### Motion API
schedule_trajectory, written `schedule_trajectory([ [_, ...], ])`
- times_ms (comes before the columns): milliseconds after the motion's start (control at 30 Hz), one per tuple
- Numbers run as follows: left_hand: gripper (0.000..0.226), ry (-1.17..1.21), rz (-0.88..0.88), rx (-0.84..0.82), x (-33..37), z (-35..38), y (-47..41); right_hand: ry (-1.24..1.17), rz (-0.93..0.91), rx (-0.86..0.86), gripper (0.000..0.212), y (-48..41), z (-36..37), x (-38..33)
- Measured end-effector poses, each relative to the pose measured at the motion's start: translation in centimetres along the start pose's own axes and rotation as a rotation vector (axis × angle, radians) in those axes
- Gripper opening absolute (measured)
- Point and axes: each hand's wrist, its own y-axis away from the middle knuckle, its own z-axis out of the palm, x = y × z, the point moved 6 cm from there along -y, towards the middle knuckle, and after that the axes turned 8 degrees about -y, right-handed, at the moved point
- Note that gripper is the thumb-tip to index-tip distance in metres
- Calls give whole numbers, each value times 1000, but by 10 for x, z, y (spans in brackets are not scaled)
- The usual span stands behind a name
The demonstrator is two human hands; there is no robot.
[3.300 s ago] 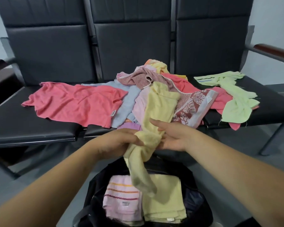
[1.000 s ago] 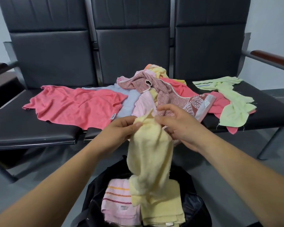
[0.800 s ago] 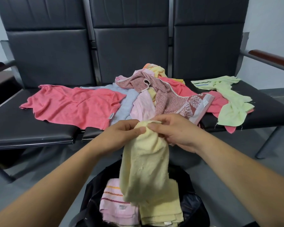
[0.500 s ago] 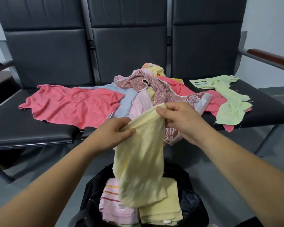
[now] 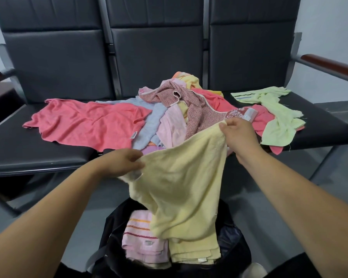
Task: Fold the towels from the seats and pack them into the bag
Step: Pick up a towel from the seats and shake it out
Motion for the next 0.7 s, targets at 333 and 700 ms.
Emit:
schedule_trajectory([
  [333, 26, 938, 66, 108, 49, -4, 28, 25, -127, -315, 20, 46, 39, -20],
  [700, 11, 524, 137, 137, 62, -3, 28, 334, -197, -685, 47, 105, 84, -25],
])
